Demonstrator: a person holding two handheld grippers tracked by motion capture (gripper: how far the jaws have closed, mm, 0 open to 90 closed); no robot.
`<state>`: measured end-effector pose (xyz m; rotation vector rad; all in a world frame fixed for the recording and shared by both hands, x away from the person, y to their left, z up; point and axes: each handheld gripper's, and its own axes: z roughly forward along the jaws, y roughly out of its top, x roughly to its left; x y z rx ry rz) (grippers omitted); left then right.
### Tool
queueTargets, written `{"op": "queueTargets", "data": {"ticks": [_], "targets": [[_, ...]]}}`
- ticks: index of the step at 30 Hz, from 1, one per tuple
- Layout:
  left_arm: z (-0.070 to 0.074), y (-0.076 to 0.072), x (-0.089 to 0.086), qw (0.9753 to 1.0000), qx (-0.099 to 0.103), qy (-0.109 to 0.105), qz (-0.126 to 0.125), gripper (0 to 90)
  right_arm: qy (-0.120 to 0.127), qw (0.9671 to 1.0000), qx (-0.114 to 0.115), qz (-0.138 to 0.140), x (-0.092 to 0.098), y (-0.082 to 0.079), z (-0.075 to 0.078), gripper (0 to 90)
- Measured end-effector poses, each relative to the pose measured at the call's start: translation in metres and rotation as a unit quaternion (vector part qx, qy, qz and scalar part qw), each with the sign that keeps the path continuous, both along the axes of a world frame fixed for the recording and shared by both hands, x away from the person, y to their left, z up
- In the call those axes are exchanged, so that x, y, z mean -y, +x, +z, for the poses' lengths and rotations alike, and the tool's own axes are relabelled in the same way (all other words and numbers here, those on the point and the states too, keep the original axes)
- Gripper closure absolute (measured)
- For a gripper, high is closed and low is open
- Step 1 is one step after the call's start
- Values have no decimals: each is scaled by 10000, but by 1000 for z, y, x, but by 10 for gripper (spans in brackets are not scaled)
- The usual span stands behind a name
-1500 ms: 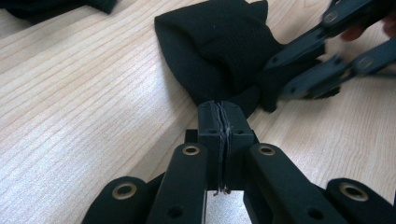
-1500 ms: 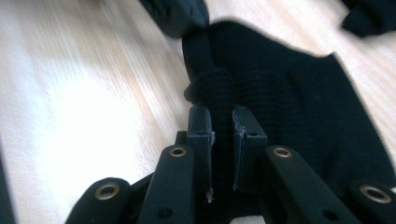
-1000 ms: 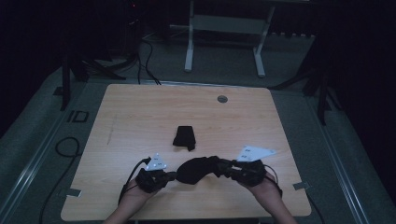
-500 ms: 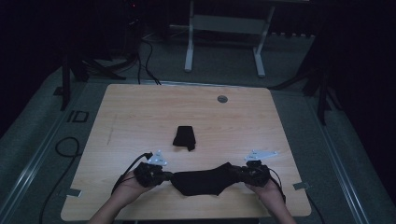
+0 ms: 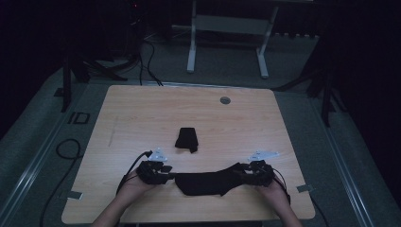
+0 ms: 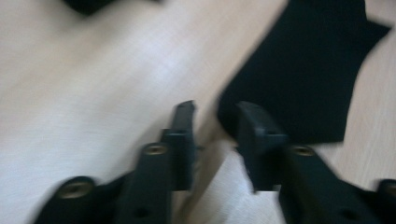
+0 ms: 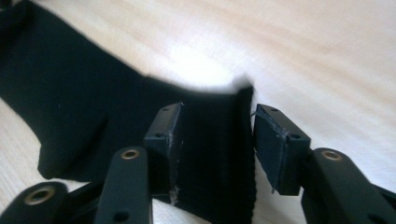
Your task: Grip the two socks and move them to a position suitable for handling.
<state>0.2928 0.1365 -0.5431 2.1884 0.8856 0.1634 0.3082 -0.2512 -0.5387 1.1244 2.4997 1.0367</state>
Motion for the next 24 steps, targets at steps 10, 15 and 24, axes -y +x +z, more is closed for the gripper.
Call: {"op": "queueTargets", "data": {"ticks": [10, 15, 24], "targets": [[15, -23, 29, 9981, 96, -513, -315, 766, -178, 9981, 536, 241, -8, -8, 23, 879], [-9, -18, 43, 9989, -194, -127, -410, 867, -355, 9983, 322, 332, -10, -2, 5, 896], [-19, -4, 36, 9993, -172, 120, -298, 897, -524, 9984, 134, 150, 0, 0, -12, 890]]}}
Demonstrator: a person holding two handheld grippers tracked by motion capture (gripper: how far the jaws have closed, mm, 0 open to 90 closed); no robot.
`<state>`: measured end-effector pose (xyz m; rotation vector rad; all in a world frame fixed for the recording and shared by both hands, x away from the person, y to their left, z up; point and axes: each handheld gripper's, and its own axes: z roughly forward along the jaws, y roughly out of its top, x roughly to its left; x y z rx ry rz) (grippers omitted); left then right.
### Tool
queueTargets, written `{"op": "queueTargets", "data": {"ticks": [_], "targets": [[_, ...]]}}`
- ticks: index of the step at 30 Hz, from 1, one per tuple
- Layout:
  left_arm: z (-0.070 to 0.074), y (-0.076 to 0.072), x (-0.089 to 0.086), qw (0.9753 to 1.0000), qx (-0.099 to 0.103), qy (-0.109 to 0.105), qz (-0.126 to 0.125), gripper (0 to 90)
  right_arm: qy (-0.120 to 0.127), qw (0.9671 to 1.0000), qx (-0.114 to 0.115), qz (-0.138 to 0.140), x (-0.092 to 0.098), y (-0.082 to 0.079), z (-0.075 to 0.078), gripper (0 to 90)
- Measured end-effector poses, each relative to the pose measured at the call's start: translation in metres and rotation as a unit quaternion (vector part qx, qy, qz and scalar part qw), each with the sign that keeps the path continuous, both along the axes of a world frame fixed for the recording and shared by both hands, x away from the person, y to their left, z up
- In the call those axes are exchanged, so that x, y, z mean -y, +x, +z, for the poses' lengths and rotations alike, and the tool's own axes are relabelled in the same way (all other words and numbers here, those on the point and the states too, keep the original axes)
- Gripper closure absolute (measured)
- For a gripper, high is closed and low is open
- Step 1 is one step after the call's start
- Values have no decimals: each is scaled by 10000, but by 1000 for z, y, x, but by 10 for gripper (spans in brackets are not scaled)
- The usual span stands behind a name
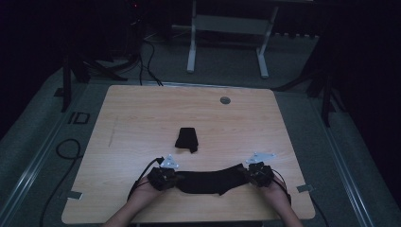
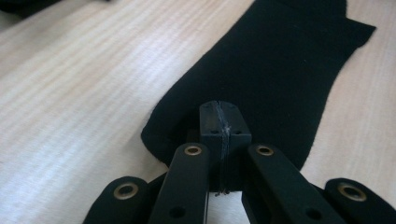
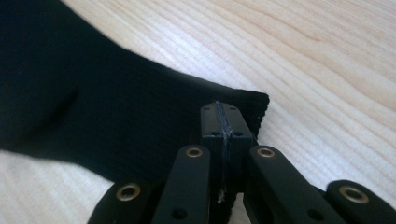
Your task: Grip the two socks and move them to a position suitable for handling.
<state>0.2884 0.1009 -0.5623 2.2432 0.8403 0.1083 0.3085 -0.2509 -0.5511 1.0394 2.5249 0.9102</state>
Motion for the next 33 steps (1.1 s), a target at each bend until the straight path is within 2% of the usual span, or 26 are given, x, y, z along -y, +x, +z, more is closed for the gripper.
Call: {"op": "queueTargets", "data": {"ticks": [3, 5, 8, 17, 19, 20, 22, 23, 26, 27, 28, 29, 33], "targets": [[1, 5, -3, 9999, 67, 87, 36, 897, 64, 10000, -8, 14, -1, -7, -2, 886], [1, 4, -3, 9999, 93, 112, 44, 897, 107, 9999, -41, 26, -2, -13, -2, 879], [1, 2, -5, 9998, 121, 116, 47, 897, 88, 9999, 28, 53, -3, -20, -3, 876], [-1, 2, -8, 9999, 90, 27, 74, 896, 156, 9999, -36, -9, -4, -20, -3, 856], [-1, 2, -9, 9999, 83, 21, 78, 896, 183, 9998, -81, -18, -4, -20, -3, 833], [0, 2, -9, 9999, 91, 14, 91, 895, 175, 9998, -101, -6, -5, -19, -1, 793], [1, 1, -11, 9998, 148, -95, 92, 887, 262, 9996, -95, 96, -8, -20, 4, 740], [2, 1, -13, 9998, 151, -119, 111, 866, 313, 9994, -31, 117, -9, -20, 9, 737], [9, 0, -22, 9988, 208, -428, 149, 770, 488, 9985, 133, 217, -16, -15, 26, 681], [9, 0, -22, 9988, 208, -428, 149, 742, 488, 9985, 133, 217, -16, -15, 26, 681], [16, -3, -30, 9972, 372, -635, 114, 742, 499, 9983, 188, 250, -18, -13, 30, 663], [18, -5, -32, 9969, 437, -629, 165, 651, 506, 9977, 262, 361, -28, -4, 41, 607], [19, -11, -45, 9957, 654, -605, 261, 529, 445, 9971, 388, 481, -48, 14, 52, 528]]}}
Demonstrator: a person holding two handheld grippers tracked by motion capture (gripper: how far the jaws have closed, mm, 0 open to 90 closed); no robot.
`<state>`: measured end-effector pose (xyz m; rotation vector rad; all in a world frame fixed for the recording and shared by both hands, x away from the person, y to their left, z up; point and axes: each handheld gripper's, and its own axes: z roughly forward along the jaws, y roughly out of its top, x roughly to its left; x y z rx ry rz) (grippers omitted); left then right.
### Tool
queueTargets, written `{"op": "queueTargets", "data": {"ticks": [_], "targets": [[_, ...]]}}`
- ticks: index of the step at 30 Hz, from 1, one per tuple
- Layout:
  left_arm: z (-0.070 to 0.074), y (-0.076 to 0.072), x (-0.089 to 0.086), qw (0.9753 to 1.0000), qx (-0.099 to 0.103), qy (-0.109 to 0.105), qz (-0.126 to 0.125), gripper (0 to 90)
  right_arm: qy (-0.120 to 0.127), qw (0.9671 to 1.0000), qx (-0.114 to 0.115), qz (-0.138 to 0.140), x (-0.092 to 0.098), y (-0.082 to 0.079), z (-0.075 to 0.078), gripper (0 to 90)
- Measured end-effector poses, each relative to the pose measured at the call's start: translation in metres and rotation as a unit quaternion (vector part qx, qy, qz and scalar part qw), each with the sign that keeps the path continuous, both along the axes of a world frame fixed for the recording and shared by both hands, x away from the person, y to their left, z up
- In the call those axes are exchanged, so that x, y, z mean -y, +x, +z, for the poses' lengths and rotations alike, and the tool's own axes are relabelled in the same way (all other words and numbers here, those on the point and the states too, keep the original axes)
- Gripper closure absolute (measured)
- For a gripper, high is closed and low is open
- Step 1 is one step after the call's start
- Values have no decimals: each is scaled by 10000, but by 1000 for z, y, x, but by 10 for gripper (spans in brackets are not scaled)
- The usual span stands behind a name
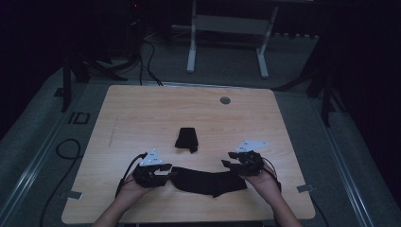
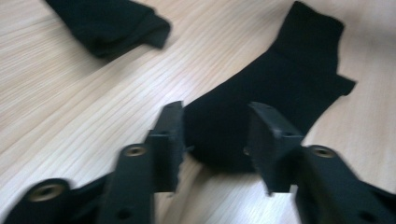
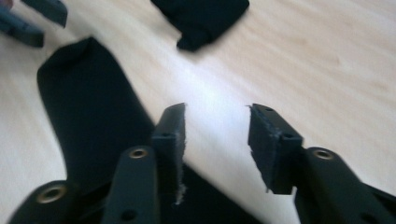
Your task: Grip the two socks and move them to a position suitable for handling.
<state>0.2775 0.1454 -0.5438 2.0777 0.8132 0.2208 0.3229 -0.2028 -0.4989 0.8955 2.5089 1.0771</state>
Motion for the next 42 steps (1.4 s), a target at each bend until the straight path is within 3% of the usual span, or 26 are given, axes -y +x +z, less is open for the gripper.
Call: {"op": "queueTargets", "data": {"ticks": [5, 13, 19, 24, 29, 32, 34, 35, 38, 42], "targets": [[-7, -4, -18, 9997, 11, -65, 238, 459, -111, 9999, 65, 115, -26, 25, 6, 484], [-14, -6, -29, 9995, -85, -49, 315, 392, -70, 9998, 28, 175, -62, 61, 16, 451], [-17, -7, -23, 9992, -95, 239, 298, 389, -128, 9997, -174, 124, -97, 91, 16, 426], [-20, -7, -23, 9992, -163, 230, 270, 390, -173, 9992, -345, 65, -123, 108, 6, 424], [-19, -8, -22, 9993, -150, 210, 263, 390, -410, 9975, -570, 90, -144, 118, -15, 413], [-19, -8, -23, 9993, -151, 210, 254, 390, -700, 9953, -662, 74, -152, 123, -32, 406], [-19, -8, -23, 9993, -155, 212, 256, 390, -921, 9933, -680, 163, -154, 123, -41, 465], [-19, -8, -23, 9993, -147, 206, 268, 391, -1032, 9929, -545, 209, -154, 121, -44, 512], [-18, -7, -23, 9992, -143, 201, 313, 390, -1096, 9931, -316, 255, -153, 116, -46, 648], [-16, -5, -22, 9988, -151, 181, 430, 396, -1131, 9931, -219, 235, -153, 116, -45, 750]]}}
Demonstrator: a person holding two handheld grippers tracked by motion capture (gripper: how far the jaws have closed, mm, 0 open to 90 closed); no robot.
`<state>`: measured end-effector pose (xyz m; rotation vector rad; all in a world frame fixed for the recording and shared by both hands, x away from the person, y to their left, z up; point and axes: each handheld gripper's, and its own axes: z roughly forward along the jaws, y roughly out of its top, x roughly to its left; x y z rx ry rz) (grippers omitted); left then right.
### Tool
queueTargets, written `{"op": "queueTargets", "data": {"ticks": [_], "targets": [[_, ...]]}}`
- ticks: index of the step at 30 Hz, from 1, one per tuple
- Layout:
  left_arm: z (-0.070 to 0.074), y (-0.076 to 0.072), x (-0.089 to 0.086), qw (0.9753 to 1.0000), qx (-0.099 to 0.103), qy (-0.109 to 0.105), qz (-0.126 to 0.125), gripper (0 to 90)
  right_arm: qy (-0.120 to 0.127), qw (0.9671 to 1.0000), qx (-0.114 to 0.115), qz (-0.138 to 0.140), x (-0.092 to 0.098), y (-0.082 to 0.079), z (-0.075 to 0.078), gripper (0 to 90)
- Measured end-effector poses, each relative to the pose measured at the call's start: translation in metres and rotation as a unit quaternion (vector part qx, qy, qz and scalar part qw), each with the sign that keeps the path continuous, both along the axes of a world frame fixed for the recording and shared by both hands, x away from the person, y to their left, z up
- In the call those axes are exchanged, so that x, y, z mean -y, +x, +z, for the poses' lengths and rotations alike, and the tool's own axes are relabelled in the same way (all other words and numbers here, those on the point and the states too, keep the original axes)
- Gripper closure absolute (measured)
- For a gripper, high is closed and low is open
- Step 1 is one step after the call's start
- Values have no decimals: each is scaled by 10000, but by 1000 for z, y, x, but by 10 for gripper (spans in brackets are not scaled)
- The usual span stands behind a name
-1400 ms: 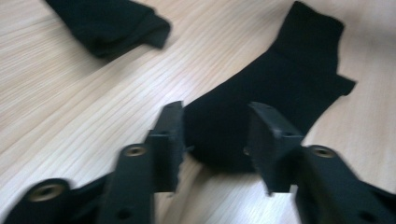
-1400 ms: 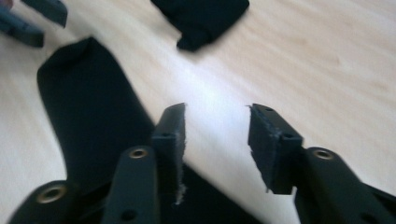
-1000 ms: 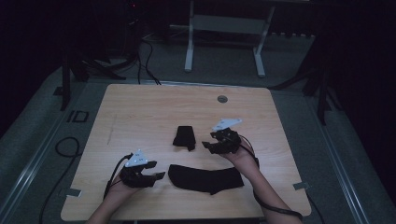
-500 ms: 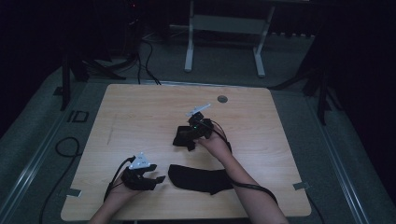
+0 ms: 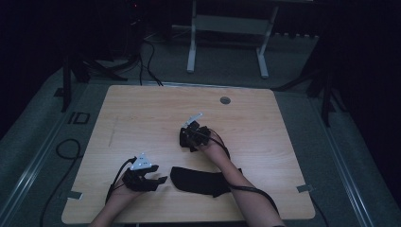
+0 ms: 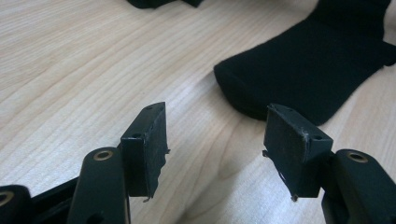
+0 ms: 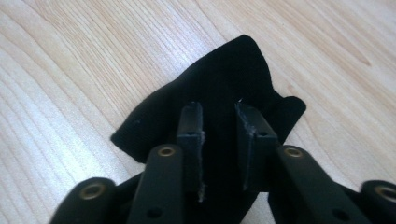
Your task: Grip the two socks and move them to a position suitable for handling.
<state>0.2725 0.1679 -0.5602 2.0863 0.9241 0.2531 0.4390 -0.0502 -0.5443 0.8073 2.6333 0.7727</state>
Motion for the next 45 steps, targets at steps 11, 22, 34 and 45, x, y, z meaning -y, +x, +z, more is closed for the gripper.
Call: {"op": "queueTargets", "data": {"ticks": [11, 22, 34, 45], "targets": [[7, 9, 1, 9995, 22, -187, 254, 401, 993, 9950, -26, 129, 25, -22, 39, 792], [28, 21, 33, 9979, 313, -542, 171, 369, 1869, 9810, 12, 526, 43, -56, 86, 790], [28, 20, 61, 9928, 705, -915, 318, 274, 2298, 9687, 41, 942, 35, -84, 117, 788], [41, 20, 75, 9814, 1402, -1111, 695, 514, 2738, 9559, -43, 1059, 39, -97, 129, 784]]}}
